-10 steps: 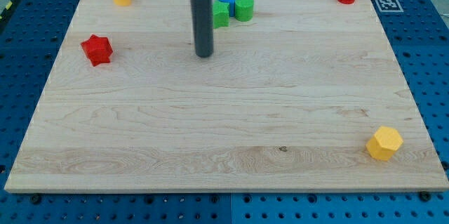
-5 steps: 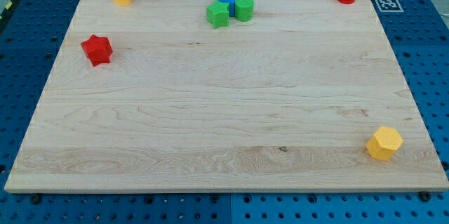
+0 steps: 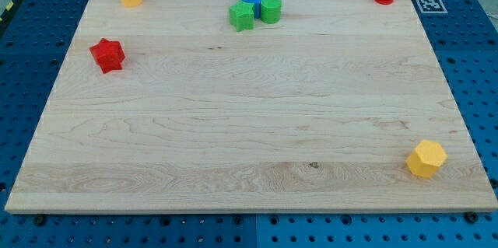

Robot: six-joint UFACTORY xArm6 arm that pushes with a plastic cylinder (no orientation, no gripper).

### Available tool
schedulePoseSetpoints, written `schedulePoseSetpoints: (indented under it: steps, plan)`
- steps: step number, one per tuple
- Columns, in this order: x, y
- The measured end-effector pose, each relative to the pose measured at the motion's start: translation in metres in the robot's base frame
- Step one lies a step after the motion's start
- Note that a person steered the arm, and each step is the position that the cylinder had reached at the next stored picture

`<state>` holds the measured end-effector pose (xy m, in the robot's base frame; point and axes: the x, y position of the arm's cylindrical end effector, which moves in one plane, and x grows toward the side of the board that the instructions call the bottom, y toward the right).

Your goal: Move the yellow heart towards the red star

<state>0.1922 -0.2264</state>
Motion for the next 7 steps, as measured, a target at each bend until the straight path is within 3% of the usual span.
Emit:
schedulePoseSetpoints:
  steps: [4, 7]
  plan:
    - [0.029, 0.000]
    - [0.037, -0.031]
